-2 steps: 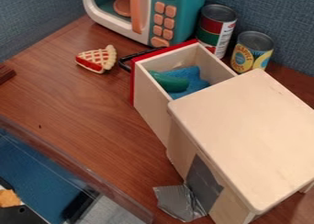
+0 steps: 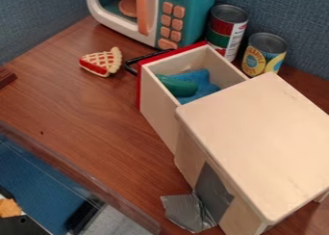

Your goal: Move green object to the left side of the table

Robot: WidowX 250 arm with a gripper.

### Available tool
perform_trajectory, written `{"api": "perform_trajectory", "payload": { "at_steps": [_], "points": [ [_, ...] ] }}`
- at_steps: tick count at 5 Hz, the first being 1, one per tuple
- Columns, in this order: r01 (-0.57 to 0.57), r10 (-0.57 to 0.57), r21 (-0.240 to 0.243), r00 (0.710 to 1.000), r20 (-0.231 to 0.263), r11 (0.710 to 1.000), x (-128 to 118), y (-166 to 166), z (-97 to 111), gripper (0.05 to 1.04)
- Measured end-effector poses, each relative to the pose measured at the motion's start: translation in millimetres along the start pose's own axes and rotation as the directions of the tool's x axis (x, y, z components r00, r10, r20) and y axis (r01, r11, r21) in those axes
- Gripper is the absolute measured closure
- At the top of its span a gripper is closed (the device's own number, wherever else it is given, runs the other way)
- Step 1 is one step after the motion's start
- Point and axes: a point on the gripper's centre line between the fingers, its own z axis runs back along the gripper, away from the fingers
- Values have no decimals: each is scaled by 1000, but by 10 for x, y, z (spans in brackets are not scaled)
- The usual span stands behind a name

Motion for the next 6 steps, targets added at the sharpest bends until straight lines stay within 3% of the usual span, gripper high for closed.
{"api": "perform_trajectory", "payload": {
  "at_steps": [1,2,3,5,6],
  "points": [
    [-3,3,77,1000,-10,997,219,-100,-189,83],
    [-26,28,128,999,-18,991,288,-68,-399,84],
    [-9,11,149,1000,-8,989,482,-88,-534,84],
    [-16,11,123,999,41,992,740,-206,-785,83],
    [-65,51,154,994,98,986,789,-222,-820,83]
  ]
}}
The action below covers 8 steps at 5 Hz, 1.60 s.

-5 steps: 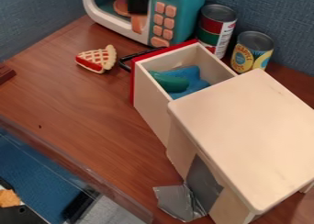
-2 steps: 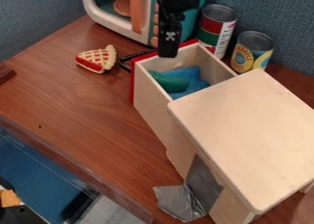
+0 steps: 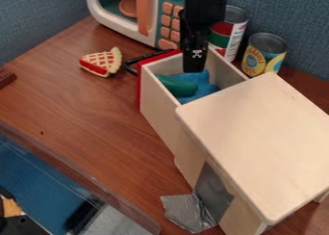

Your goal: Move green object to the left side of the table

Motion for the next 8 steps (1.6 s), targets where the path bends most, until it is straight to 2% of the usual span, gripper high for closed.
{"api": "perform_trajectory", "payload": {
  "at_steps": [2,4,5,6,7,8],
  "points": [
    [-2,-1,68,999,32,998,91,-25,-57,83],
    [73,-75,113,997,15,991,181,-165,-119,88],
    [123,-120,65,992,-48,990,112,-408,-369,85],
    [129,-124,72,990,-68,989,77,-421,-386,85],
    [113,-109,66,992,-62,991,70,-413,-378,137],
    [90,-88,26,993,-74,996,63,-401,-334,414]
  ]
}}
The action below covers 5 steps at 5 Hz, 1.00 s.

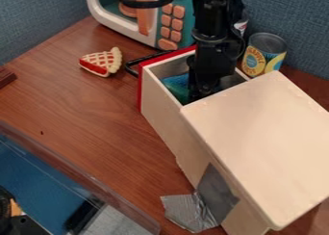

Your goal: Move green object to the left side of the table

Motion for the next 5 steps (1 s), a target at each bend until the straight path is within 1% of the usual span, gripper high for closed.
{"api": "perform_trajectory", "payload": {
  "at_steps": [1,2,3,4,5],
  "points": [
    [-44,43,-27,999,-22,999,-72,92,26,698],
    [-27,25,-58,999,-24,998,-58,104,71,716],
    [-27,27,-79,1000,-2,997,-126,174,131,716],
    [-17,20,-62,998,61,998,-204,227,405,716],
    [-62,70,-55,986,149,997,-471,351,739,716]
  ]
}}
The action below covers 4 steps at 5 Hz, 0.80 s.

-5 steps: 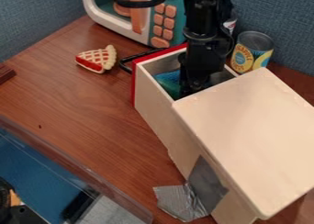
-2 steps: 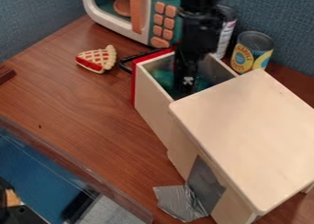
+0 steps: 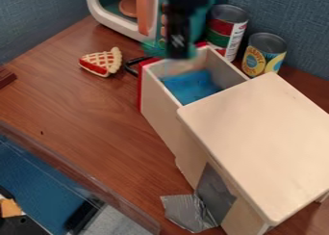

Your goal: Move green object to the left side of the table

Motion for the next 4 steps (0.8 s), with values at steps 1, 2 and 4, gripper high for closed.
{"api": "perform_trajectory", "payload": {
  "at_steps": [1,2,4],
  "points": [
    [-63,64,-17,995,74,998,-381,94,267,716],
    [-88,89,-18,993,78,996,-771,155,348,716],
    [-123,119,-118,992,-36,985,-1576,56,-129,716]
  ]
}}
